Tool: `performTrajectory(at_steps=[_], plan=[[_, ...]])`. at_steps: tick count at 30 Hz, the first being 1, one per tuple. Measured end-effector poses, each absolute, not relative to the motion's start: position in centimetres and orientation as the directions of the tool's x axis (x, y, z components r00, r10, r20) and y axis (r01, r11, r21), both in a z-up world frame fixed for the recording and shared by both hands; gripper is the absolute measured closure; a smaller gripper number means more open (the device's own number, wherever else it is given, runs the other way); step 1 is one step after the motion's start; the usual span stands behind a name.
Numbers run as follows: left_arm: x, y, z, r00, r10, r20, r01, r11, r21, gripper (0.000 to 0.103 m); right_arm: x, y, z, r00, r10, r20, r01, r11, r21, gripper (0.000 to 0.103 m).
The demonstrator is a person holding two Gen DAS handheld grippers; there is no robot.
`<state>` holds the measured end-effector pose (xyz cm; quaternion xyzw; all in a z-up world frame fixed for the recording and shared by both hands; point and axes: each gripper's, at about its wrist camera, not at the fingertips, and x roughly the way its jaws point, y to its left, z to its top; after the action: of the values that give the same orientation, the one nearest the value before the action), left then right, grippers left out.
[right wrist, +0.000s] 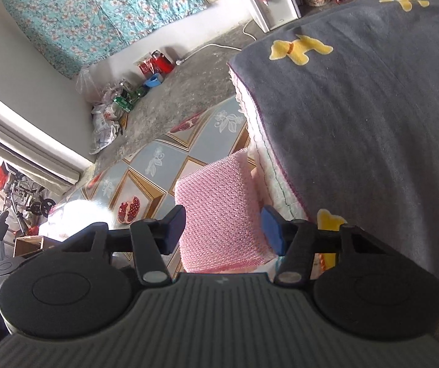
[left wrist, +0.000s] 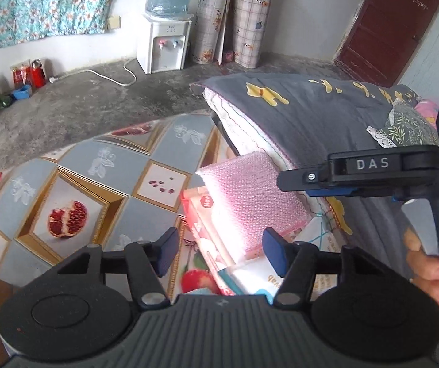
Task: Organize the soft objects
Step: 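Move both grippers to the pink mesh sponge pad and grasp it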
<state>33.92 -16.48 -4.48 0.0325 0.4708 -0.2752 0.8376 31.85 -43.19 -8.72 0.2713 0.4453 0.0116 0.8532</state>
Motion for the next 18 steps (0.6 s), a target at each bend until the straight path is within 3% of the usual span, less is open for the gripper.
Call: performTrajectory(at_steps=[18], plan=[[37.8,-19.9,-8.8,0.234,-0.501,-0.833,0.401,0.830,-0.387,0.050,34.8,-44.2,-12.6,0.545,0.340,-0.766,0.244,0.810,0.533,0.057]])
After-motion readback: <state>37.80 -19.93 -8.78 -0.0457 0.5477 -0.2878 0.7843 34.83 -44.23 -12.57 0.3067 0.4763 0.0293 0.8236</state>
